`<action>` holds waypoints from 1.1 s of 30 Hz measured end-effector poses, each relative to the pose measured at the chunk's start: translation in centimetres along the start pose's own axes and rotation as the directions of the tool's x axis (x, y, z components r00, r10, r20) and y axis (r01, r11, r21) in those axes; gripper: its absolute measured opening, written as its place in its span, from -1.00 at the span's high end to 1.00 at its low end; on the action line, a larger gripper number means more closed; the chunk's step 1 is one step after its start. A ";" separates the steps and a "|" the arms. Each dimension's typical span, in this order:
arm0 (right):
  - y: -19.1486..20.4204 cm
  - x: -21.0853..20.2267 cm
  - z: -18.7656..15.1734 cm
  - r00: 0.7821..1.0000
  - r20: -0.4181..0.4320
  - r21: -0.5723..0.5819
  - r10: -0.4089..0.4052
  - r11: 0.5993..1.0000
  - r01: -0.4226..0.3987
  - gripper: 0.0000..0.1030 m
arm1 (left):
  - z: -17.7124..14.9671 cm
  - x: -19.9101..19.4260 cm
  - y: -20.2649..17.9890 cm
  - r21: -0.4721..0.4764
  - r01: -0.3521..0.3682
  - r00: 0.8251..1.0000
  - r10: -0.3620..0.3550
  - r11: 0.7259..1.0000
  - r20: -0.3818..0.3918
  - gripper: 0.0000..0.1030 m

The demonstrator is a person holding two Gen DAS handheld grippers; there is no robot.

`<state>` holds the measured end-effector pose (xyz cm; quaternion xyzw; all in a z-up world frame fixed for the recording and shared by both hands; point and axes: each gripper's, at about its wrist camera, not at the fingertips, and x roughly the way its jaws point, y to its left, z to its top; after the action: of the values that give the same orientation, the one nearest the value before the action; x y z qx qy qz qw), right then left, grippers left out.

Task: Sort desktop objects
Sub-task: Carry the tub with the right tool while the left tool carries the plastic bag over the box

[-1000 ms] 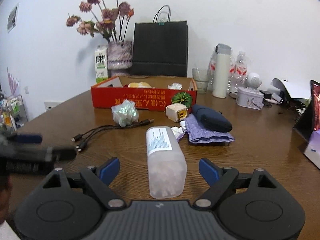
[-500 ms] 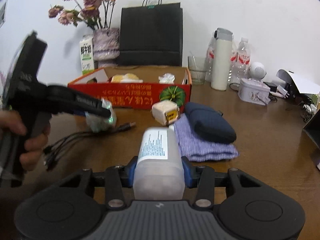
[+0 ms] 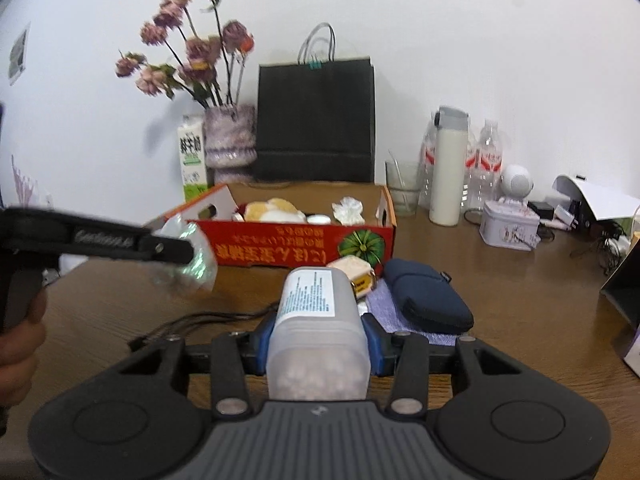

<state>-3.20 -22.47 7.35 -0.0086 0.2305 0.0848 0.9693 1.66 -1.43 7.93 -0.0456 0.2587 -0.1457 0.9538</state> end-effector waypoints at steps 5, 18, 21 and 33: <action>1.2 -2.7 0.9 0.999 0.050 -0.018 0.013 1.000 -0.012 0.18 | -0.9 -4.2 0.2 -0.007 -0.007 0.999 0.007 1.000 0.035 0.42; 0.5 2.2 9.8 0.992 0.105 -0.055 0.073 0.996 -0.068 0.18 | 6.8 0.5 2.6 -0.018 -0.101 0.991 0.102 0.995 0.082 0.41; -1.5 7.4 14.3 0.993 0.062 0.002 0.103 0.995 -0.103 0.18 | 10.0 5.3 4.4 -0.019 -0.137 0.990 0.138 0.990 0.034 0.41; -3.3 30.4 17.0 0.967 -0.256 0.059 0.008 0.998 0.007 0.18 | 12.1 21.8 9.3 0.012 -0.266 0.935 0.261 0.964 -0.239 0.27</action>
<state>31.63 -19.85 8.84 0.0093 0.3560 0.0763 0.9313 28.15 1.05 6.35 -0.0026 0.3767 -0.0184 0.9261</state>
